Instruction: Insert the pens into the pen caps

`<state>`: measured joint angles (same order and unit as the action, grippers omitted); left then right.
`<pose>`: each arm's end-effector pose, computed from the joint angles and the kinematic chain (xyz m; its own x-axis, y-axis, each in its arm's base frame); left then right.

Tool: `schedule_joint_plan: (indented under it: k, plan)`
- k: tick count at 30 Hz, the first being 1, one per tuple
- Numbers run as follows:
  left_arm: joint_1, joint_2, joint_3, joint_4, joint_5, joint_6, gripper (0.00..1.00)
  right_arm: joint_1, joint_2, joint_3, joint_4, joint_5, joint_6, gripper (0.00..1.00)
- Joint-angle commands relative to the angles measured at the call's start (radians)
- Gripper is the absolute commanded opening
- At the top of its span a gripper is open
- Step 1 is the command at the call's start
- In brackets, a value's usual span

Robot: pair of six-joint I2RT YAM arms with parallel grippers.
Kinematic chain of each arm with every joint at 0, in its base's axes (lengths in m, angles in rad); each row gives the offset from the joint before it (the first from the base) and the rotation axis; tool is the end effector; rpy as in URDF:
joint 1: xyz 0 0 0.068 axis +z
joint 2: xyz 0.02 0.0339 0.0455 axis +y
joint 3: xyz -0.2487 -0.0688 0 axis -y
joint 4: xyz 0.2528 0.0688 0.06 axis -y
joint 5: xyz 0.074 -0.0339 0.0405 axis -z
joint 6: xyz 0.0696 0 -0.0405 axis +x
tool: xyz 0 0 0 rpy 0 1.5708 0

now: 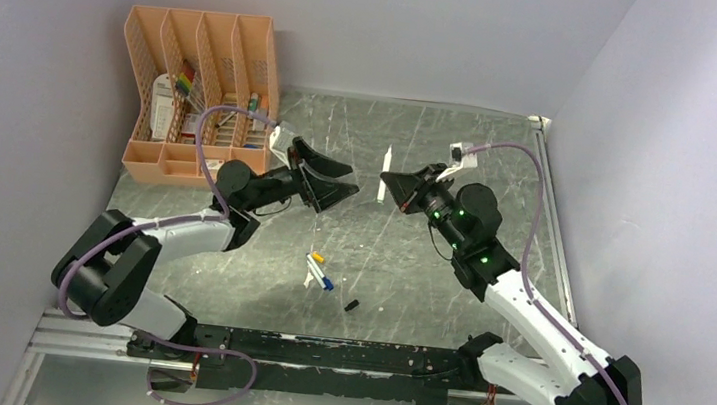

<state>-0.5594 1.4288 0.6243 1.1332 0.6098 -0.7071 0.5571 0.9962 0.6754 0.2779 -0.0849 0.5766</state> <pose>0.2563 -0.2075 0.2615 -0.3731 -0.3947 -0.8396 0.8577 0.1983 -0.4743 0.2404 0.1567 0.2933 -0.3569 0.4176 -0.8356 -0.4821 0.6838 0.5477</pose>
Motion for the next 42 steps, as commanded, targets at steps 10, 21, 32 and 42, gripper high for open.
schedule_joint_plan:
  k: [10,21,32,42]
  plan:
    - [-0.094,0.084,0.059,0.163,0.037,-0.036,0.86,-0.005,-0.045,-0.001,0.117,-0.129,0.017,0.00]
    - [-0.107,0.123,0.108,0.150,0.046,-0.061,0.53,-0.005,-0.038,-0.019,0.154,-0.165,0.045,0.00]
    - [-0.120,0.155,0.143,0.173,0.089,-0.104,0.52,-0.005,-0.035,-0.027,0.149,-0.159,0.030,0.00]
    - [-0.122,0.153,0.132,0.164,0.079,-0.091,0.07,-0.005,-0.060,-0.016,0.090,-0.141,-0.011,0.00]
